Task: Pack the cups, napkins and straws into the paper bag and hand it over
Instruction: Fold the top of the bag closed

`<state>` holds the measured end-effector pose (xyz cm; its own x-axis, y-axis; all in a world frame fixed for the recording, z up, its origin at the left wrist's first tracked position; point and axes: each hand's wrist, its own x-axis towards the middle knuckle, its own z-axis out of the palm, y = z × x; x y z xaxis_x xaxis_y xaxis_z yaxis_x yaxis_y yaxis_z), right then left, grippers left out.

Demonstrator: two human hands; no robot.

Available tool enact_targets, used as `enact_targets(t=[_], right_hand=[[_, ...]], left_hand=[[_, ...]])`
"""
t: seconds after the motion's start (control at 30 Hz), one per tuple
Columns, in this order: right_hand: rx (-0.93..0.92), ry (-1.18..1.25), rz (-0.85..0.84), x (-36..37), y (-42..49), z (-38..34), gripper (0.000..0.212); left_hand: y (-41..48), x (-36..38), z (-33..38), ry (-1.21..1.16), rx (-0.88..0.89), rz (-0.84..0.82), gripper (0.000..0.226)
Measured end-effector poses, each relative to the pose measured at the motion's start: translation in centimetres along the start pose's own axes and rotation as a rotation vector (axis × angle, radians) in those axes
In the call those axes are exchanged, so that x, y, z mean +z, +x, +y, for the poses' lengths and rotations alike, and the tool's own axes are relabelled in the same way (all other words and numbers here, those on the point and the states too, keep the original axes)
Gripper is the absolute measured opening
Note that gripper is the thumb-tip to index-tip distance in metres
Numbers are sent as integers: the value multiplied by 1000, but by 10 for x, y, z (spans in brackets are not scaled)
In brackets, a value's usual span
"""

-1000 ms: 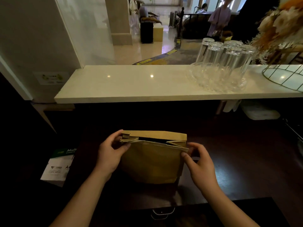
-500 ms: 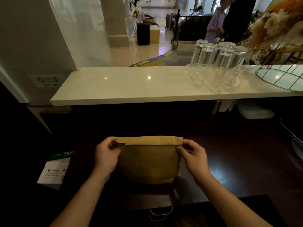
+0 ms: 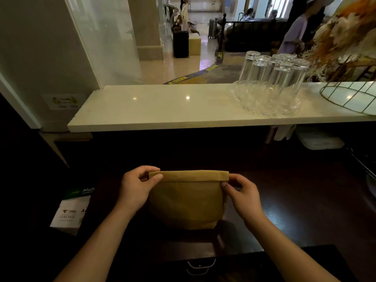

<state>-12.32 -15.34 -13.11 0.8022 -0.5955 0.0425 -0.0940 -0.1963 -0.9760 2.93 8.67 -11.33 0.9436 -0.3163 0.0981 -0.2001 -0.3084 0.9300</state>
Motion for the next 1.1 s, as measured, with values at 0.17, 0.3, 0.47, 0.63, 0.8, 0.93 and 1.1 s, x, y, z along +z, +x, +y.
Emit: enact_targets(t=[0.17,0.3,0.47,0.63,0.8,0.93,1.1], right_hand=[[-21,21,-138,-7,6,-6,47],[-297,-459,-109,-6,14,-16,22],[-392,-591,-41,-9,19,-24,11],[-373,-626,-97,-7,19,-28,13],[-462,-754,-211,-2,23,-41,26],[-622,-922,-257,13,25,-49,26],[-643,-948,-275,21,27,-52,44]], left_hand=[[2,-4,-2,120,45,40,18],[0,1,3,205,90,73,18],[1,1,17,535,256,32,14],[5,23,45,768,480,-178,35],[3,45,46,763,536,-183,20],[-1,49,44,767,539,-168,16],[-3,51,45,768,550,-211,19]])
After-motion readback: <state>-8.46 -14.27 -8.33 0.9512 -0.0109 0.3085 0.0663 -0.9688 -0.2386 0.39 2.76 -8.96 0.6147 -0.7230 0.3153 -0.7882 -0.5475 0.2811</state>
